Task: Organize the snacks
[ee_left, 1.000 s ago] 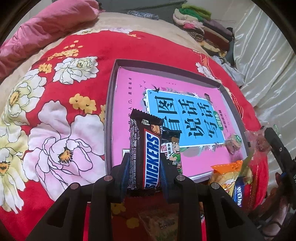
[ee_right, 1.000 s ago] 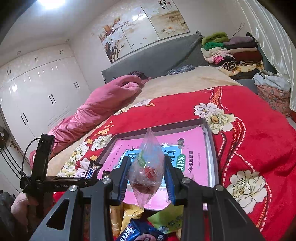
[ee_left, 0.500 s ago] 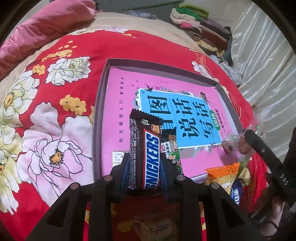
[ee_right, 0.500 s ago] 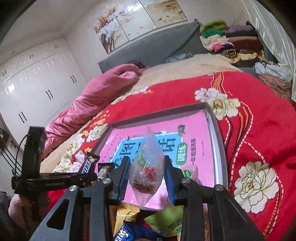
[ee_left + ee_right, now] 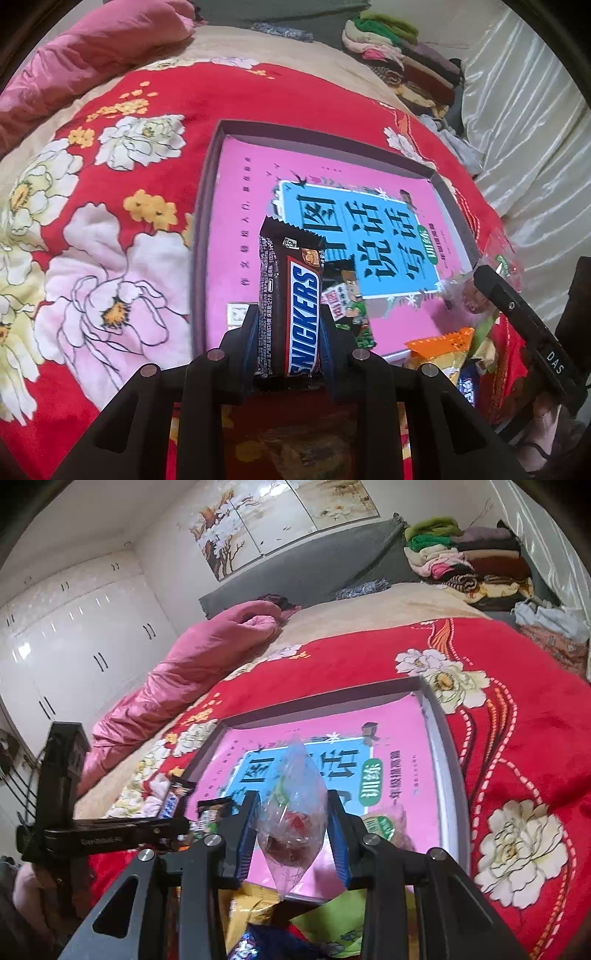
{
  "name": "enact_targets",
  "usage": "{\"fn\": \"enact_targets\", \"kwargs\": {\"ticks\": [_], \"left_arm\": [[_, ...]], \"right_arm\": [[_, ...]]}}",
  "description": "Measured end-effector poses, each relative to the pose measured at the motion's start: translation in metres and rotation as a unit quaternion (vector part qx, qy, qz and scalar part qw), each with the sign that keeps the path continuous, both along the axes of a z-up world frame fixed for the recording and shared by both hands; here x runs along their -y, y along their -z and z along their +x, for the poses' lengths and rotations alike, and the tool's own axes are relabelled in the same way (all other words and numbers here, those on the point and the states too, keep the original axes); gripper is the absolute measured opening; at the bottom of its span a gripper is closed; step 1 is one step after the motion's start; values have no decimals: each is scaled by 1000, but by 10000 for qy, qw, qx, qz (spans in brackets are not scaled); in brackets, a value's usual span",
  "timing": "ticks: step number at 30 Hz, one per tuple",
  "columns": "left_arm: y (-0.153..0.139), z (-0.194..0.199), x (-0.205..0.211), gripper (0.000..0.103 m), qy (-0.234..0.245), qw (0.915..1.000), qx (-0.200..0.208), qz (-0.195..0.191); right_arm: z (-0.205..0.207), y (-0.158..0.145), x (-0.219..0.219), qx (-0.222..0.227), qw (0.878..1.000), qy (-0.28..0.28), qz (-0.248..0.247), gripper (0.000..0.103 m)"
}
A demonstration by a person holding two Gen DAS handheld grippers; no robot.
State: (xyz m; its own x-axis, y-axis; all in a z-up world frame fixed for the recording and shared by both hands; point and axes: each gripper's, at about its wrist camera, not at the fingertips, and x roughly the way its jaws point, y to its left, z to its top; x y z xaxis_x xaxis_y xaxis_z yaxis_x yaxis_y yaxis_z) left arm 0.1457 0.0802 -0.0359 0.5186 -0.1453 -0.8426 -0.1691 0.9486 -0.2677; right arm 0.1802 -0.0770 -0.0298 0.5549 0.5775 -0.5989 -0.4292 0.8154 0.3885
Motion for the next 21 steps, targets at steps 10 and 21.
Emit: {"fn": "enact_targets", "kwargs": {"ticks": [10,21], "left_arm": [[13,2,1,30,13,9999,-144,-10],[14,5,4,30,97,9999,-109,-34]], "right_arm": [[8,12,-6,-207,9997,-102,-47,36],[5,17,-15,-236,9990,-199,-337,36]]}}
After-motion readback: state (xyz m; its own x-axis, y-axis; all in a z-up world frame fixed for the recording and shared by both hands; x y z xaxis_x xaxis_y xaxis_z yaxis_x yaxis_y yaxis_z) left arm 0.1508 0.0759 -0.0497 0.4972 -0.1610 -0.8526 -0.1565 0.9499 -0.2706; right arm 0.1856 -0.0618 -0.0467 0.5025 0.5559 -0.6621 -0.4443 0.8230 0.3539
